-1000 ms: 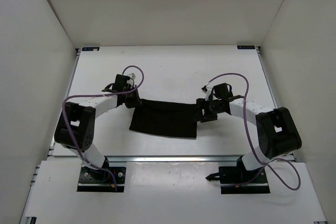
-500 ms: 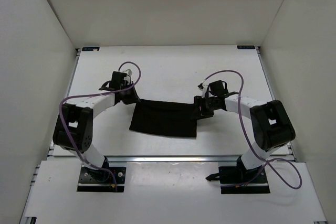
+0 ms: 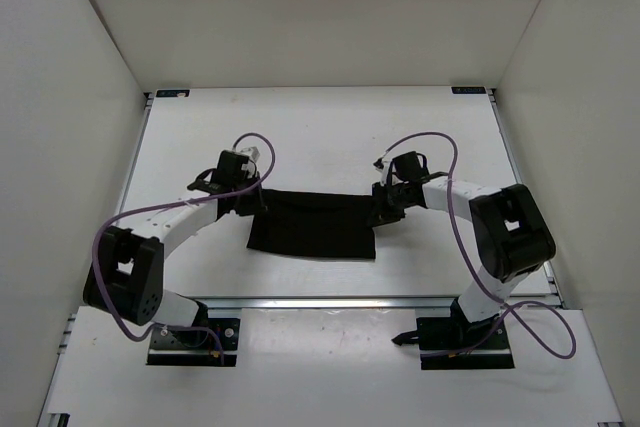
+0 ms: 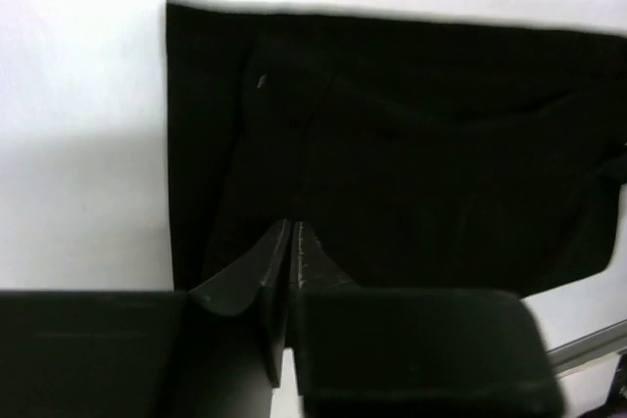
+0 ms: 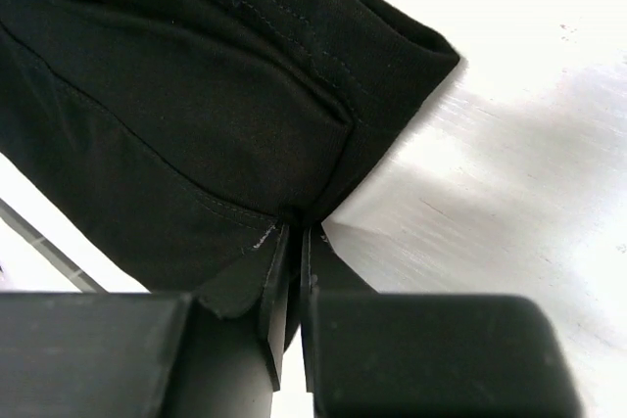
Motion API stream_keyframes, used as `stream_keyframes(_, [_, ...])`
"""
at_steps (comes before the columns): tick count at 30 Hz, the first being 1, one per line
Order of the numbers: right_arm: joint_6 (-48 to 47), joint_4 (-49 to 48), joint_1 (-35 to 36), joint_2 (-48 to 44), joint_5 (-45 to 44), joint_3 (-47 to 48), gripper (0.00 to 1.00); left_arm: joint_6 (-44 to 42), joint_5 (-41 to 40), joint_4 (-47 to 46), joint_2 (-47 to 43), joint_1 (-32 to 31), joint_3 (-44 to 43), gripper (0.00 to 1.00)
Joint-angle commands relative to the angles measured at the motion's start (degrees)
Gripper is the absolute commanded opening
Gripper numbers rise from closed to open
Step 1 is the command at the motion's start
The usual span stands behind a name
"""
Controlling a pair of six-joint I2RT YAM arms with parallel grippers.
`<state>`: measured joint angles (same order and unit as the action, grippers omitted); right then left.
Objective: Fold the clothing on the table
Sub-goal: Fold the skirt
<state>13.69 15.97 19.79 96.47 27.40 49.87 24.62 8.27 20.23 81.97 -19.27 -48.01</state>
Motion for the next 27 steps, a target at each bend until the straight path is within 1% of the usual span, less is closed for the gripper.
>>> stream_keyframes(1, [-1.04, 0.73, -0.37, 1.09, -3.31, 2.42, 0.00, 1.04, -2.12, 1.66, -3.13, -1.30, 3.70, 0.14])
stream_keyframes(2, [-1.47, 1.69, -0.54, 1.44, -4.01, 2.95, 0.00, 1.39, -2.38, 1.57, -3.31, -1.30, 4.67, 0.11])
stream_keyframes(4, [-2.35, 3.27, -0.54, 1.18, -4.89, 4.88, 0.00, 1.57, -3.70, 0.96, -2.97, -2.79, 5.82, 0.09])
stream_keyframes(6, [-3.67, 4.95, -1.50, 0.49, -5.51, 7.34, 0.01, 1.92, -4.58, 0.16, -2.09, -3.49, 6.35, 0.04])
stream_keyframes(10, [-4.82, 9.78, -1.51, -0.67, -6.21, 12.61, 0.00, 2.19, -5.63, -0.54, 1.07, -4.28, 6.26, 0.00])
stream_keyframes(14, [-6.66, 15.57, -0.37, -1.19, -6.22, 20.07, 0.00, 2.54, -5.20, -0.89, 5.29, -5.77, 5.38, 0.00])
stream_keyframes(19, [-6.40, 21.38, 4.02, 0.12, -6.83, 28.43, 0.00, 4.29, -2.38, -3.70, 9.69, -7.62, 3.54, 0.00])
stream_keyframes(23, [-4.47, 22.96, 7.89, 3.02, -5.87, 33.53, 0.00, 5.70, 0.25, -5.99, 13.20, -8.24, 2.75, 0.00])
stream_keyframes(27, [-2.01, 23.58, 11.23, 6.97, -2.36, 37.05, 0.00, 7.19, 2.79, -8.71, 15.14, -8.42, 2.39, 0.00])
